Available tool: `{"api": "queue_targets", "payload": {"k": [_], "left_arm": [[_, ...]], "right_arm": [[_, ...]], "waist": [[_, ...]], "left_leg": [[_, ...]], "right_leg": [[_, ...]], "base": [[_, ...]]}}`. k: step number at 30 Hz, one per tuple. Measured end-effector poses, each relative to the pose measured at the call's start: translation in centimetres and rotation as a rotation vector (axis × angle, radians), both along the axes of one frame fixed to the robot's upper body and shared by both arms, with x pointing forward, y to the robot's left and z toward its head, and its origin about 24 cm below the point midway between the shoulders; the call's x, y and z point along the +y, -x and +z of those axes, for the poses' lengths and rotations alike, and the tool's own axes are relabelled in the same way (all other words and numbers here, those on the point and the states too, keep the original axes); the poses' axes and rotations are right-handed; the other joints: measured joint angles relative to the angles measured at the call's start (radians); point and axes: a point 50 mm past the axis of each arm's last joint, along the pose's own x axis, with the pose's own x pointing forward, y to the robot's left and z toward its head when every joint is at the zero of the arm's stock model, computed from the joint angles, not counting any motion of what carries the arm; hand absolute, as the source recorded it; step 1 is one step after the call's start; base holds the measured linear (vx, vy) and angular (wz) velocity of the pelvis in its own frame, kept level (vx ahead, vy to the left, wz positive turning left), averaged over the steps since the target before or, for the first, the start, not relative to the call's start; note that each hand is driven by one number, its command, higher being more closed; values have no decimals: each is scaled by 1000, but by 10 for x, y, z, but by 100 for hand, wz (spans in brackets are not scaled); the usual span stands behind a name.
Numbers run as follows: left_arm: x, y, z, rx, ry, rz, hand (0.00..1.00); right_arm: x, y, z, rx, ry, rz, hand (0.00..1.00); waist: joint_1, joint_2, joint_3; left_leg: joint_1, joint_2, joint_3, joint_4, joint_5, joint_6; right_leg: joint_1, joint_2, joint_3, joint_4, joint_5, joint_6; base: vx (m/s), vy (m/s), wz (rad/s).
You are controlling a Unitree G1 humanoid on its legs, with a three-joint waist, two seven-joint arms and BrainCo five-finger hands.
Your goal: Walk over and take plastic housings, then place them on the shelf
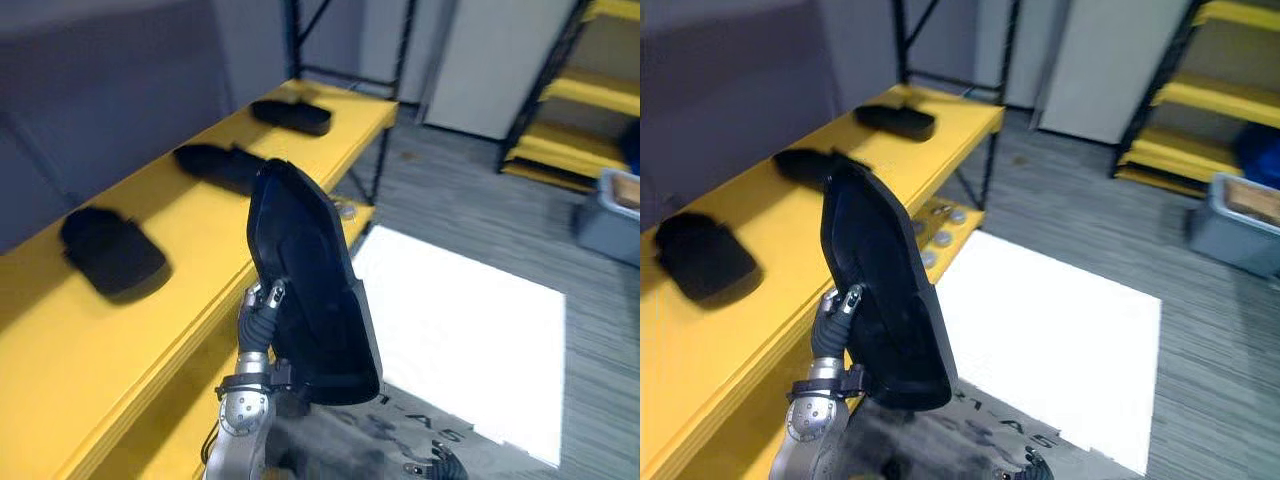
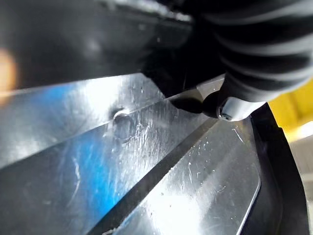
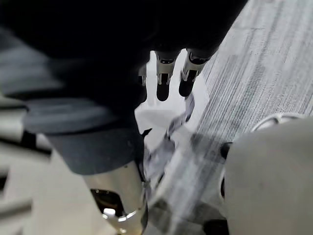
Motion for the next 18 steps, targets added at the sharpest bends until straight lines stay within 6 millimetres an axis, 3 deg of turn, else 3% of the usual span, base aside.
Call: {"api": "queue_targets", "payload": {"k": [2,3,7,11,12,13,14,16,18], "left_arm": [[-12,-7,6,-26,0,-49,100],[-26,-12,12,-53,10,-100,100],[-26,-17,11,-47,-6,-101,100],[-25,-16,9,-40,-9,-97,100],[-26,-16,9,-42,-17,-97,100],[-26,-16,9,-48,-40,-94,100],[-26,-16,9,-49,-45,-91,100],[-26,-16,9,-52,-57,-76,100],[-27,-15,10,-58,-75,-57,100]], "right_arm": [[-4,-1,1,-4,14,-7,0],[-10,-3,2,-8,30,-22,0],[5,-4,0,-11,-7,-35,0],[5,-5,1,-15,-7,-37,0],[3,-7,2,-25,-3,-38,0],[4,-8,3,-39,-5,-41,0],[4,-9,4,-44,-5,-41,0],[-1,-13,8,-74,3,-51,0],[-4,-10,11,-100,3,-80,0]], "waist": [[-26,8,-5],[-53,39,-22],[-52,12,-21],[-40,23,-10],[-44,24,-5],[-59,30,6],[-65,29,8],[-81,26,25],[-94,18,28]], "left_leg": [[43,38,145,-16,-6,12],[90,15,157,-148,9,-47],[110,-80,79,-228,27,-41],[110,-115,19,-220,13,-19],[118,-128,-15,-221,5,-6],[120,-126,-76,-217,-10,16],[118,-126,-91,-217,-10,16],[117,-143,-193,-218,-13,23],[97,-171,-295,-189,-18,17]], "right_leg": [[11,-33,-73,19,0,11],[15,-46,-127,29,5,40],[60,-103,-187,12,37,70],[68,-165,-193,119,38,64],[37,-198,-108,228,22,38],[-35,-176,136,337,-68,40],[-45,-151,198,339,-91,44],[-111,19,579,354,-181,42],[-164,110,772,386,-198,47]], "base": [[46,218,137],[43,211,125],[49,265,77],[65,194,58],[66,210,83],[52,155,84],[23,-33,109],[19,-121,120],[11,-173,156]]}}
